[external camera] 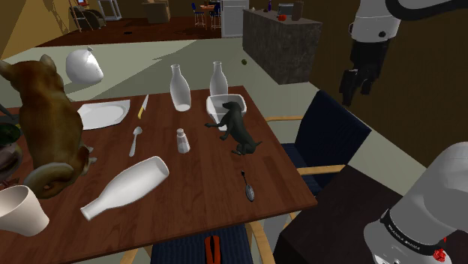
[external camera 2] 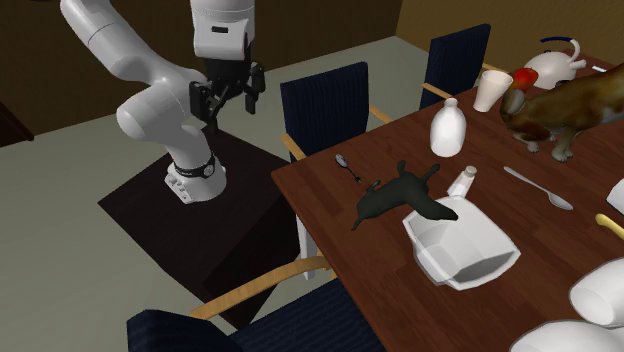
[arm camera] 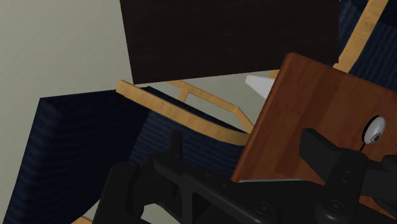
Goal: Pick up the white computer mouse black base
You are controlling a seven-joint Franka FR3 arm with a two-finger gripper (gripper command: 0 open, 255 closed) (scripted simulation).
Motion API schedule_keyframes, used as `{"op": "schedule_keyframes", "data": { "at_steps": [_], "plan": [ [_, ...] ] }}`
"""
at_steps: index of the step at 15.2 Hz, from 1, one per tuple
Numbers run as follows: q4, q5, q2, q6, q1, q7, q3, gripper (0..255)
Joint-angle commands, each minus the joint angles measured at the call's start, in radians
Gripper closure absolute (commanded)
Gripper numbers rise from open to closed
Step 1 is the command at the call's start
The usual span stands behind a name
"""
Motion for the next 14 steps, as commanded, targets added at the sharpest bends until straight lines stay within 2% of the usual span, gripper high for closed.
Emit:
{"op": "schedule_keyframes", "data": {
  "at_steps": [1, 8, 14],
  "plan": [
    [0.000, 0.000, 0.000, 0.000, 0.000, 0.000, 0.000, 0],
    [-0.107, 0.088, 0.043, 0.160, 0.038, 0.209, 0.160, 0],
    [-0.139, 0.141, 0.159, 0.315, 0.062, 0.391, 0.303, 0]
  ]
}}
